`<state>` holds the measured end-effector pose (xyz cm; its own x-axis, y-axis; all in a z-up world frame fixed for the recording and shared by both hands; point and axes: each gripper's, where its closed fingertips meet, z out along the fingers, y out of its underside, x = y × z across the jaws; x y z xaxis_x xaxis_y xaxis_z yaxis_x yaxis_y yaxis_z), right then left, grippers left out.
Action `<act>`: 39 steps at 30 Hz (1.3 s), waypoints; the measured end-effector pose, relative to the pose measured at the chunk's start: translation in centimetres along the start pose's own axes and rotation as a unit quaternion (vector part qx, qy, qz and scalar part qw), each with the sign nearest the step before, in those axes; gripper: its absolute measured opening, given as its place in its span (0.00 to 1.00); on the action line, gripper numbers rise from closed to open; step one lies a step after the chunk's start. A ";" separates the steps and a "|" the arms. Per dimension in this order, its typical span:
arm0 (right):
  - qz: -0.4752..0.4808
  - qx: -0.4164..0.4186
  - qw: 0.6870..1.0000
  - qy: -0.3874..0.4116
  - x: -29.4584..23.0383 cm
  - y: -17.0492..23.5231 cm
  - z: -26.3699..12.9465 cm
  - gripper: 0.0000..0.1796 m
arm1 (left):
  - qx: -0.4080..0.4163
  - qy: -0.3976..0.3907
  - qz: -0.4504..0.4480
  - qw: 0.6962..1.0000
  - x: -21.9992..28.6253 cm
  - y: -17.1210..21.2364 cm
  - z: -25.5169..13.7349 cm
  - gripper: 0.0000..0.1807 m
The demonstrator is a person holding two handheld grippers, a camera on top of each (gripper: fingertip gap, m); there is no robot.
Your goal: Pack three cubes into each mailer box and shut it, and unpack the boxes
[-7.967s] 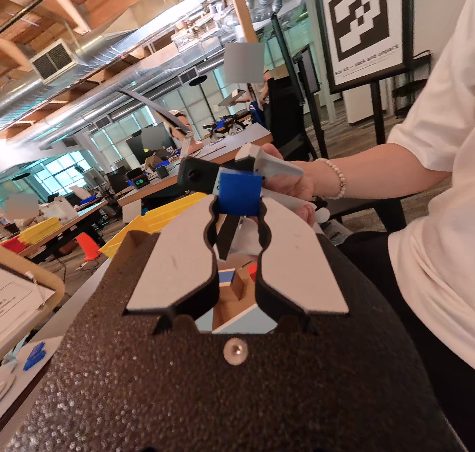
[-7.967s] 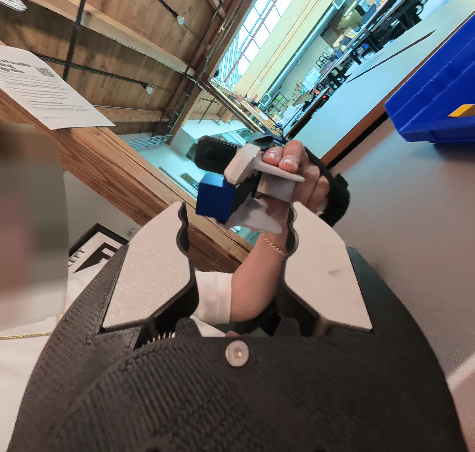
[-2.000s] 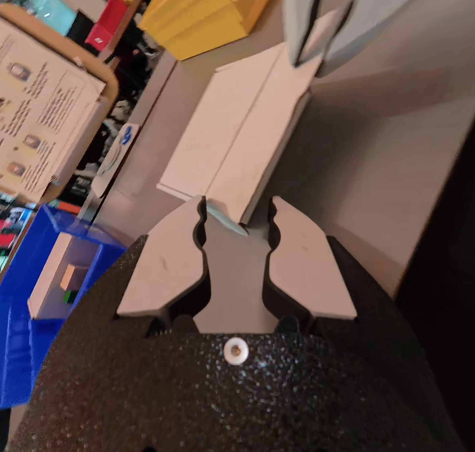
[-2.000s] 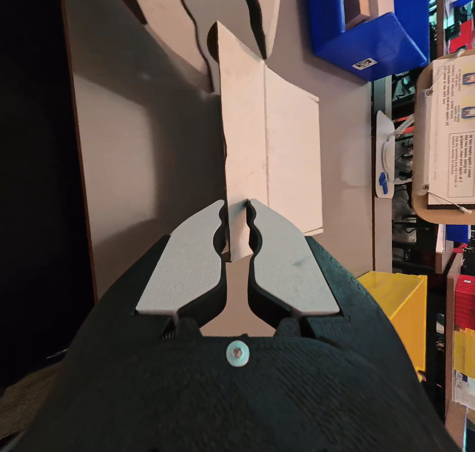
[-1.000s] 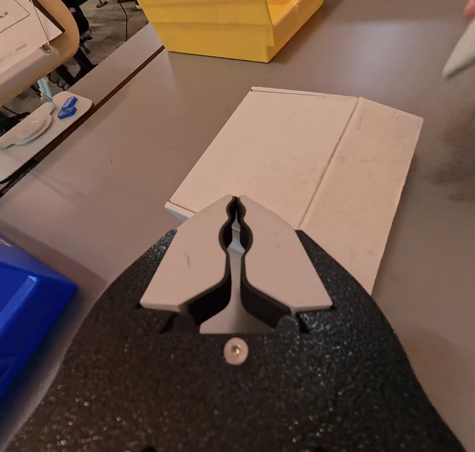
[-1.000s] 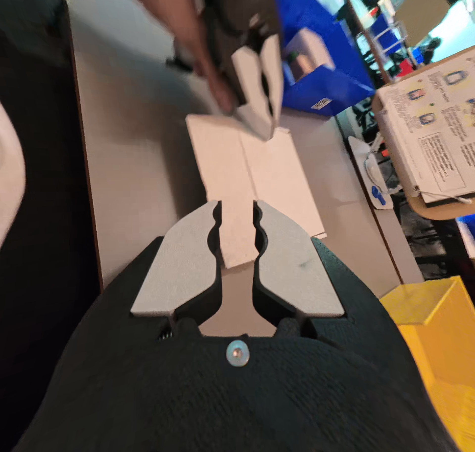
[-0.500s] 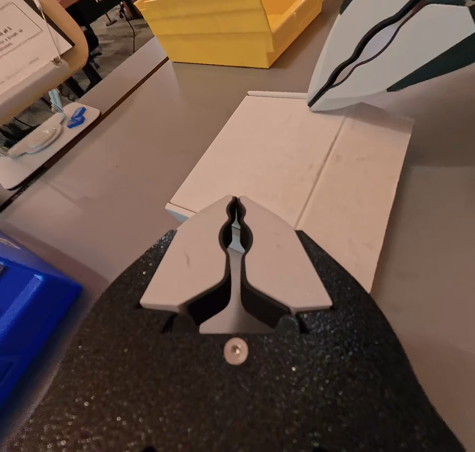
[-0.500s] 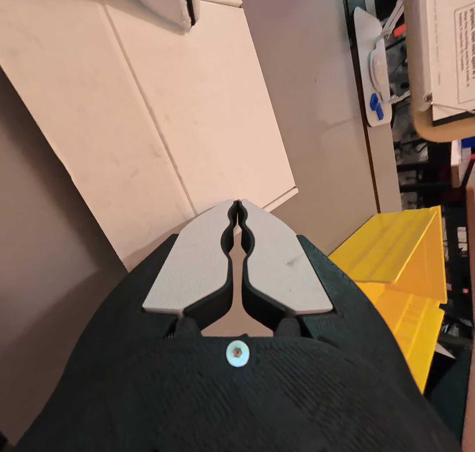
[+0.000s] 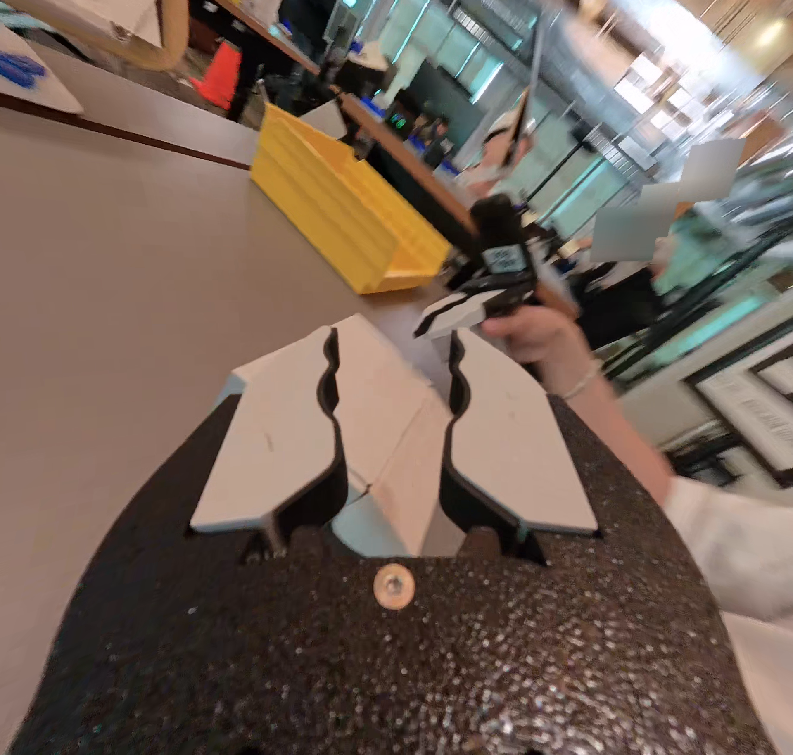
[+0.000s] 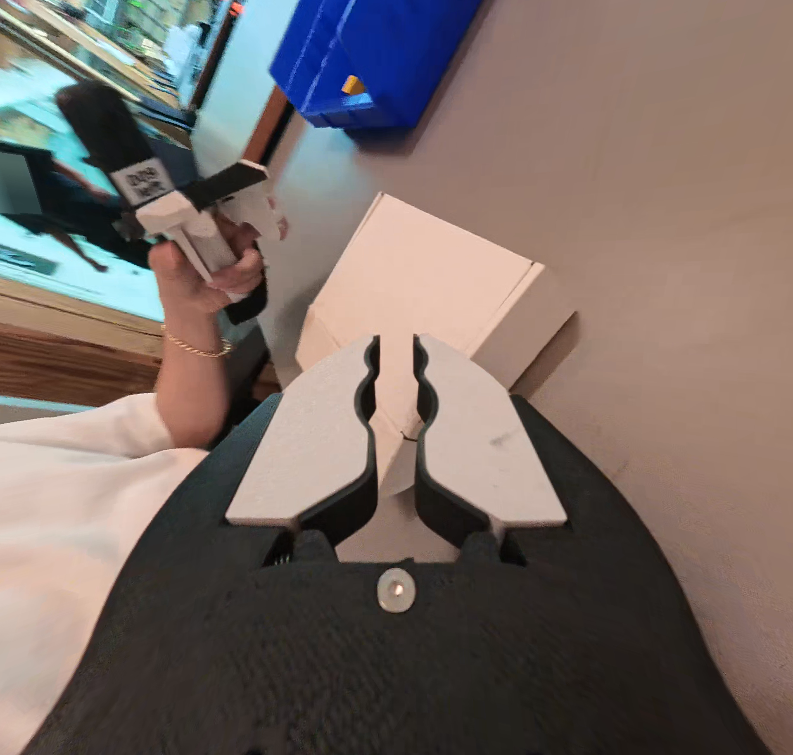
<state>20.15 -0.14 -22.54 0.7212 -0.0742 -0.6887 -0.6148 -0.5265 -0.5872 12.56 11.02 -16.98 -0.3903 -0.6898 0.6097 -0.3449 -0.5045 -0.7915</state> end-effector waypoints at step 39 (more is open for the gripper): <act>-0.013 0.008 0.998 -0.066 1.4 2.5 0.6 0.00 | -0.133 -0.001 -0.080 0.988 -1.2 2.9 1.4 0.14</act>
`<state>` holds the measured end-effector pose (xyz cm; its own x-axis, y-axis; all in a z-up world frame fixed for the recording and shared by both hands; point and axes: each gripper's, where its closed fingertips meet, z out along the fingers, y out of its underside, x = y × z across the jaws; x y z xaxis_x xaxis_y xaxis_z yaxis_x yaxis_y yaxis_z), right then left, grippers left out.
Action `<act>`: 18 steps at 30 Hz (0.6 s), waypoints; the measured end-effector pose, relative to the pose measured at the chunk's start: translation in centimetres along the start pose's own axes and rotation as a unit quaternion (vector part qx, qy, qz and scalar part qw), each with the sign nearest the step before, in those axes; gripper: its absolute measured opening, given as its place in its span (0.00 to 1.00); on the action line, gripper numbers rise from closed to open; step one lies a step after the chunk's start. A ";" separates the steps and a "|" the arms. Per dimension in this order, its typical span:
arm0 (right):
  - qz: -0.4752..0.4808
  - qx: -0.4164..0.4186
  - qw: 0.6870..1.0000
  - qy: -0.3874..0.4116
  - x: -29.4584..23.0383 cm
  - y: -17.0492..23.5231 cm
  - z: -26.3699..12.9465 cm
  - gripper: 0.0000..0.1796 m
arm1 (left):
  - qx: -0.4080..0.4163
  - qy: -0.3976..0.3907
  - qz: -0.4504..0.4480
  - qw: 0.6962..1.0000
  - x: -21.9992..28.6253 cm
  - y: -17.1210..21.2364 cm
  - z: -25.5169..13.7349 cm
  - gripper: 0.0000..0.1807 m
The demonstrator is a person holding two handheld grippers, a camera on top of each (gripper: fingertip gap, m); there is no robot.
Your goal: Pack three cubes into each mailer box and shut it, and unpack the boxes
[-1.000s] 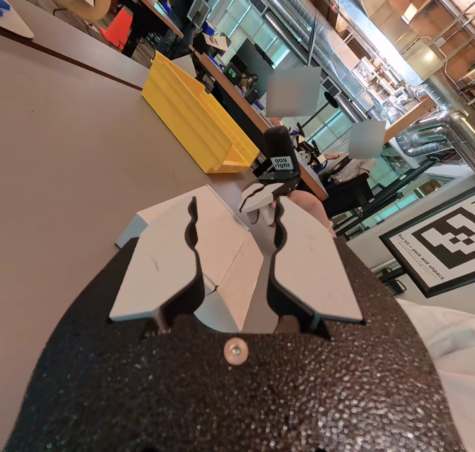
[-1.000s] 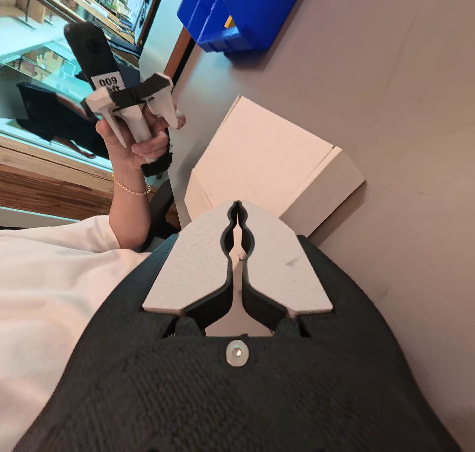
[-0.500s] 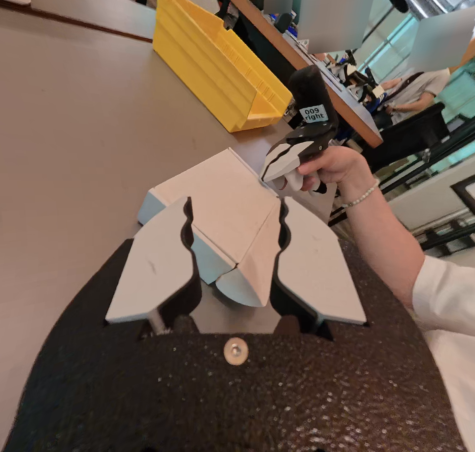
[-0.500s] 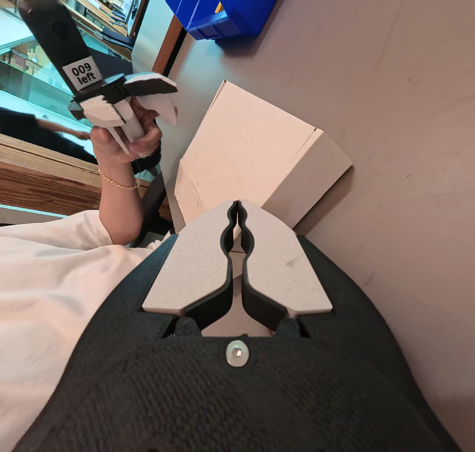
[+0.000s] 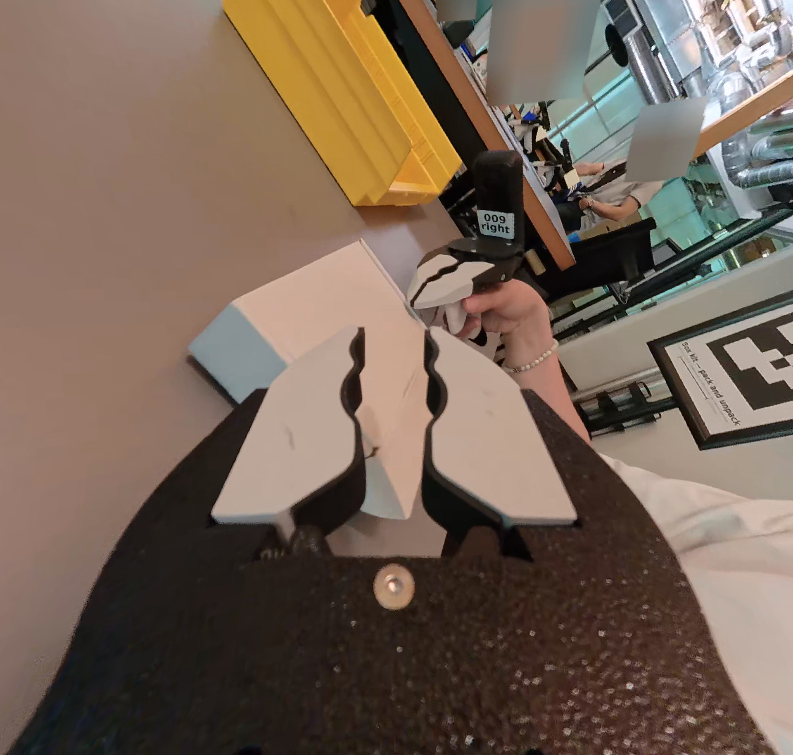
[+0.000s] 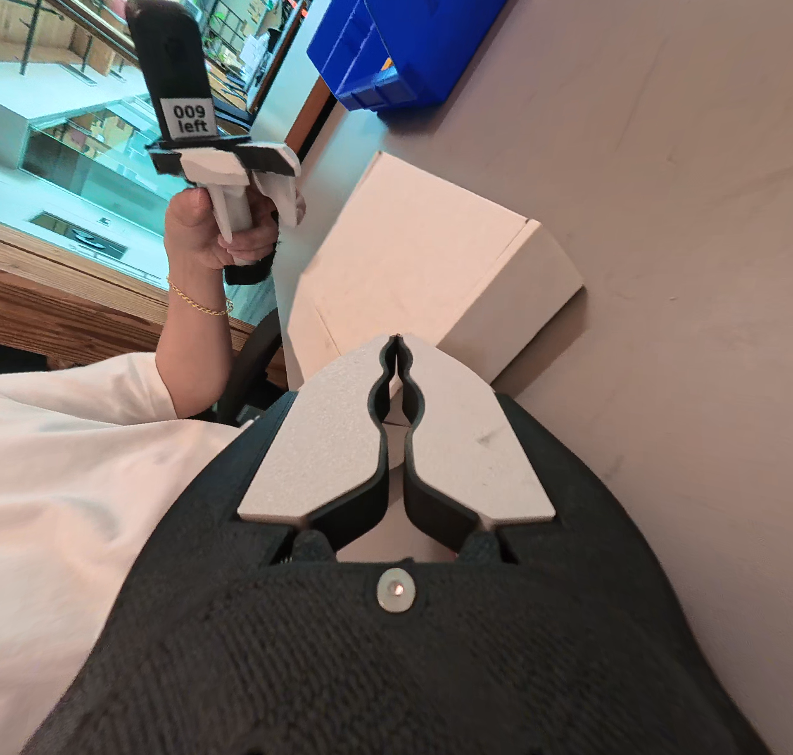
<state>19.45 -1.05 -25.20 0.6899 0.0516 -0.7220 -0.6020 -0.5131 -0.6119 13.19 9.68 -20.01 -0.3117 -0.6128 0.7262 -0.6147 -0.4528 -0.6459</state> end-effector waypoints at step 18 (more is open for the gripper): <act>0.019 0.063 0.997 0.050 2.4 -1.4 -3.4 0.27 | -0.089 0.017 -0.127 0.988 -1.0 1.7 2.5 0.00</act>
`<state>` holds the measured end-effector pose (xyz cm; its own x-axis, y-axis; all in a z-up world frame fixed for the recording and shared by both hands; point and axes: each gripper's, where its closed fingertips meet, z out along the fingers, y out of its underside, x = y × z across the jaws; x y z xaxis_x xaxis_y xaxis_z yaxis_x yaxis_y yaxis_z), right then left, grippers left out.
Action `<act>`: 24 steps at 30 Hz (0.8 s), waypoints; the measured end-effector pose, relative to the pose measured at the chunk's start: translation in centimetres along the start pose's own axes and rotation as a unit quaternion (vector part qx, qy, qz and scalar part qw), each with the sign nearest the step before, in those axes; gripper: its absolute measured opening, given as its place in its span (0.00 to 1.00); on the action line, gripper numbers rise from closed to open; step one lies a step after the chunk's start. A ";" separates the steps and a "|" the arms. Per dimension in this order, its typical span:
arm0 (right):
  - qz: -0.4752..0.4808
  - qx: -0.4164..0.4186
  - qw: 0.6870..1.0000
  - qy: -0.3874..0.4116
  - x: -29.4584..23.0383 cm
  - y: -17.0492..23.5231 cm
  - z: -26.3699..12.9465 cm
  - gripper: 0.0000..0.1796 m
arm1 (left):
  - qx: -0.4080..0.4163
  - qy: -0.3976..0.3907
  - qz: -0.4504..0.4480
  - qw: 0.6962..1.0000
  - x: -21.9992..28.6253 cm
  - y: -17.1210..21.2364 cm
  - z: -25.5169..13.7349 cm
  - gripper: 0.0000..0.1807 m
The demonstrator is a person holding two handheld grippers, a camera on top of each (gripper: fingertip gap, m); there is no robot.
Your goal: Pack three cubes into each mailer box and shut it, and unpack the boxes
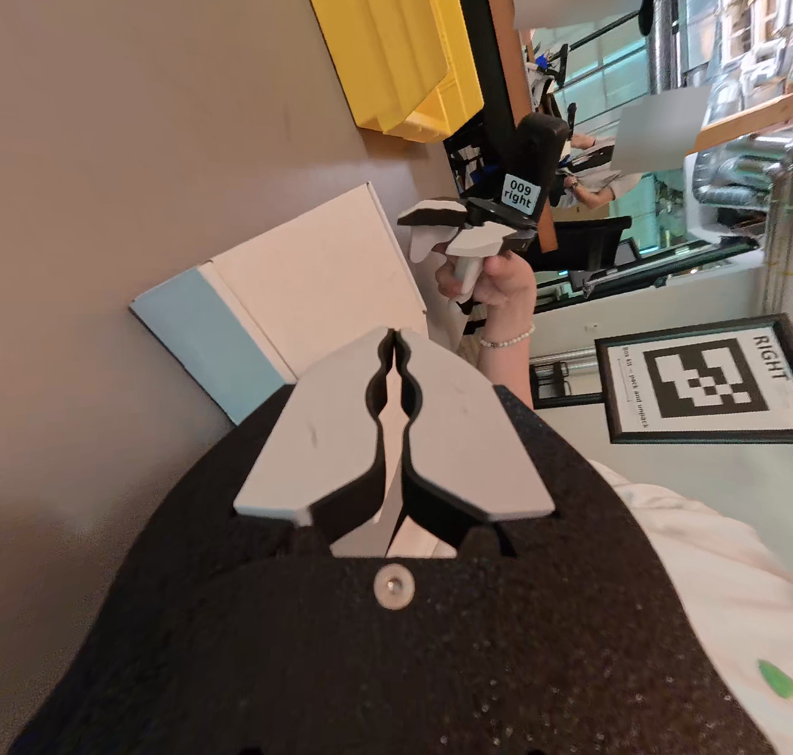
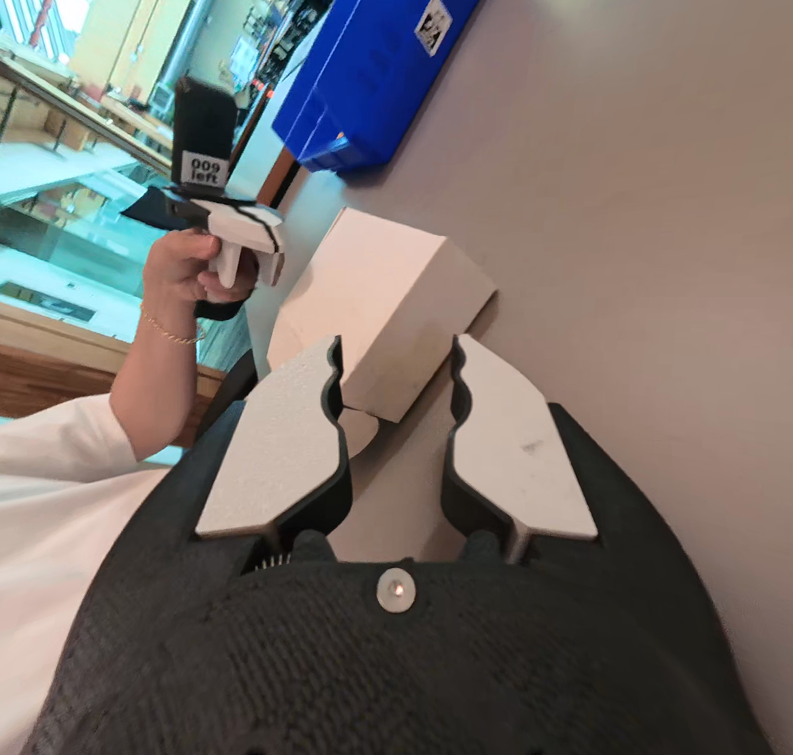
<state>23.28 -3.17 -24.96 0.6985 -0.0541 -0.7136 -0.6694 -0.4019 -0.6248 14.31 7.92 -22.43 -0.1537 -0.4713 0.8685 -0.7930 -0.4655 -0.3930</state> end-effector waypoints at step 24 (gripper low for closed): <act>0.025 -0.034 0.998 0.038 1.0 1.1 2.2 0.36 | -0.002 -0.120 0.091 0.989 -4.0 0.5 -1.7 0.00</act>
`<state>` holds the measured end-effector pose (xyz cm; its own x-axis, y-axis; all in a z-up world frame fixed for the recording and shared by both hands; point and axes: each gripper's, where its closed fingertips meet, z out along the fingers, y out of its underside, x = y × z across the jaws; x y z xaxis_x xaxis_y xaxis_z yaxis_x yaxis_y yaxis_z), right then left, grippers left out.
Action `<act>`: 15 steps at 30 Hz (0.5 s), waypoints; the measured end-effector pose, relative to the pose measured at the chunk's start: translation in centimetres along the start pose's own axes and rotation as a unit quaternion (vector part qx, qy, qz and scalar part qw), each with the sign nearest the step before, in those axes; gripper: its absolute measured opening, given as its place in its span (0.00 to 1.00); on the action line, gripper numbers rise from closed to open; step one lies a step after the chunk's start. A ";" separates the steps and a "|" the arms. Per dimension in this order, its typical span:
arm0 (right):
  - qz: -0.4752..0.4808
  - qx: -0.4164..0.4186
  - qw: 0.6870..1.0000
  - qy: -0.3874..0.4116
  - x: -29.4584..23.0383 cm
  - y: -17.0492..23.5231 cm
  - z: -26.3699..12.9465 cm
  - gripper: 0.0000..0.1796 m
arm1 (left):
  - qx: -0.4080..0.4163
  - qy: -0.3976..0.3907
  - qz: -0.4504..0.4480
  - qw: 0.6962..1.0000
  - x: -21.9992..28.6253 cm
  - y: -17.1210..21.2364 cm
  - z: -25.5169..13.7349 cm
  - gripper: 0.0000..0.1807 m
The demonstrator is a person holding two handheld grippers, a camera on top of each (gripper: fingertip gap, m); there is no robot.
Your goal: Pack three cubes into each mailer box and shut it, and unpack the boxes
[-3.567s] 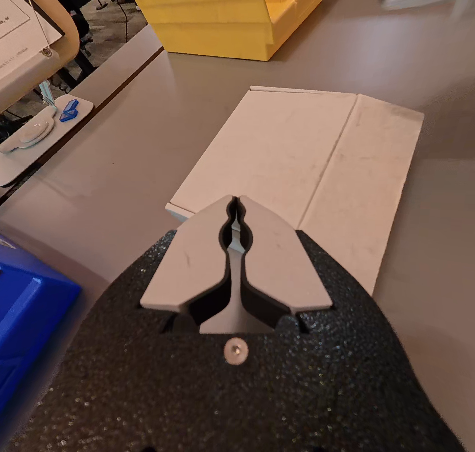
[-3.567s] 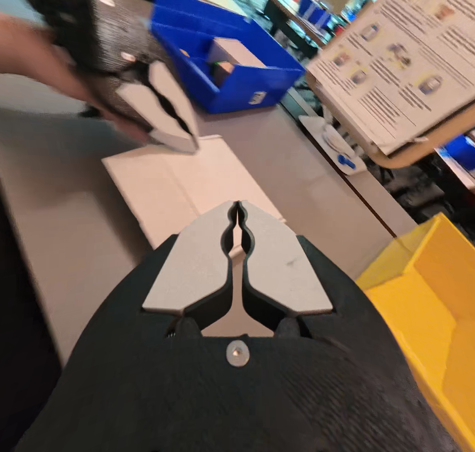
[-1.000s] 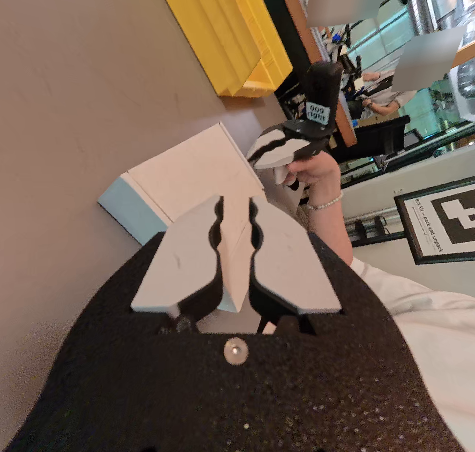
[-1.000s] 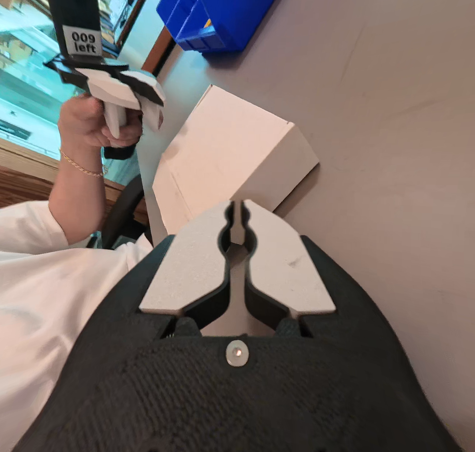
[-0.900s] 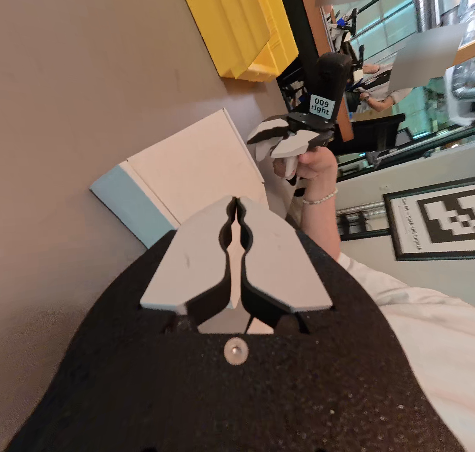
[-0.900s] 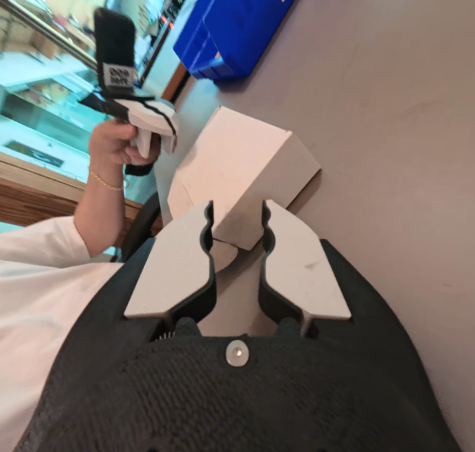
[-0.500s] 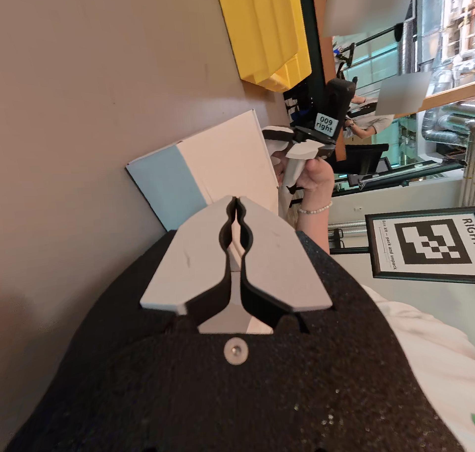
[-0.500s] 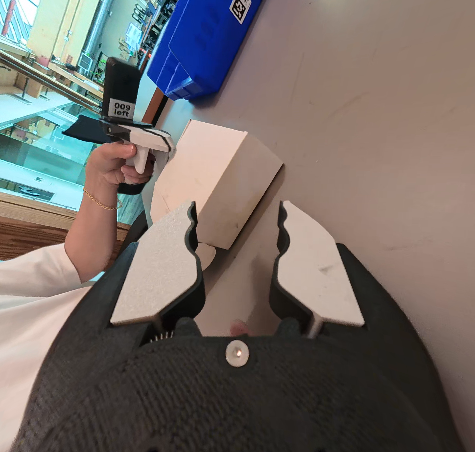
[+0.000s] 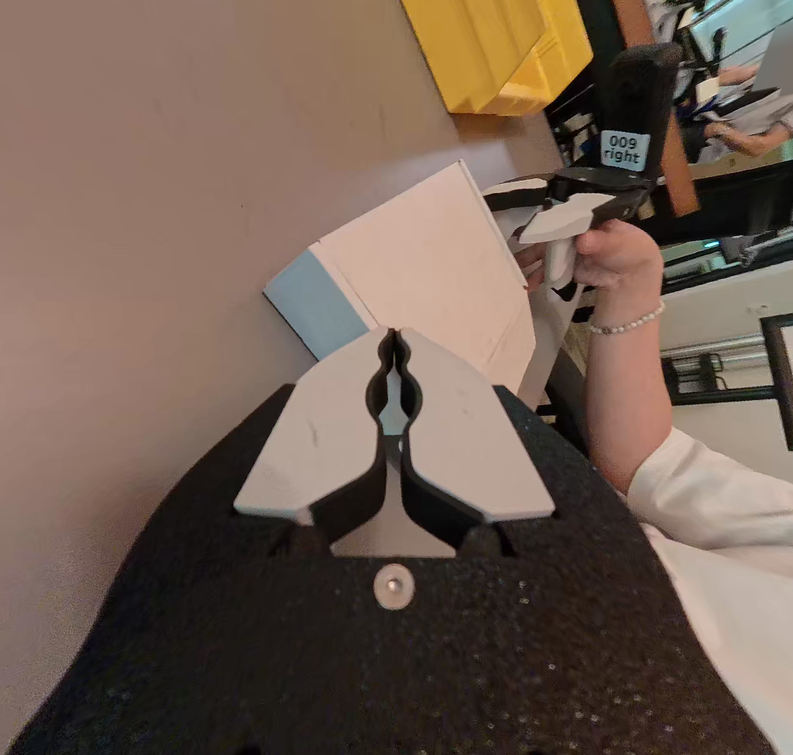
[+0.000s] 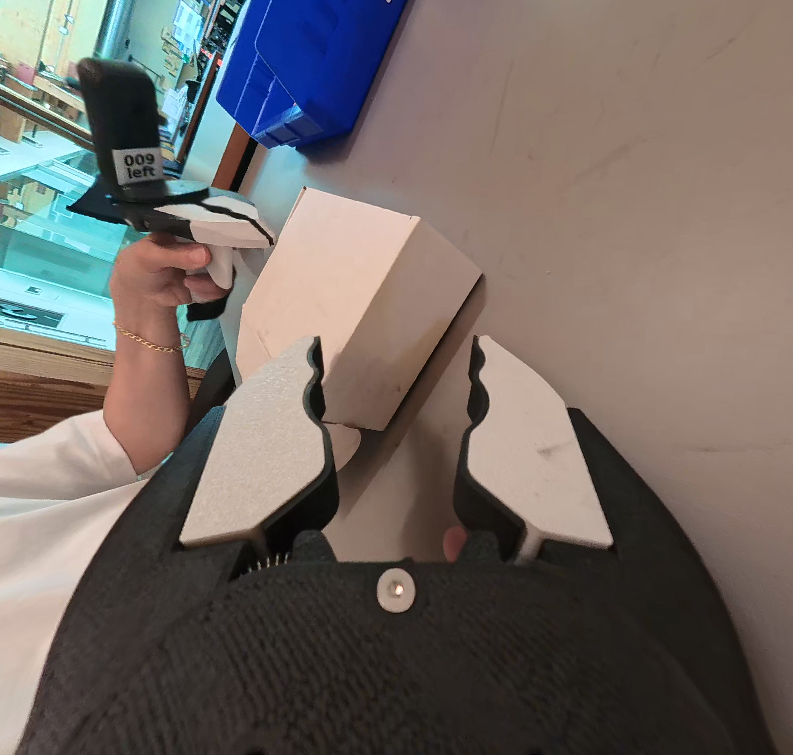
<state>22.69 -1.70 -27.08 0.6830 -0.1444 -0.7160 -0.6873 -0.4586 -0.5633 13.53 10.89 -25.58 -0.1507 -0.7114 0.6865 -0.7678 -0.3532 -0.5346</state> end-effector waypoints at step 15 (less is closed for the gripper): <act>0.030 0.001 0.999 -0.012 -0.4 -0.2 0.1 0.35 | 0.012 -0.011 0.036 0.999 0.3 0.1 0.4 0.00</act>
<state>22.50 -1.50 -26.68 0.6337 -0.1502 -0.7589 -0.7279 -0.4479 -0.5192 13.65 10.40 -25.66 -0.1917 -0.7488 0.6345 -0.7395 -0.3149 -0.5950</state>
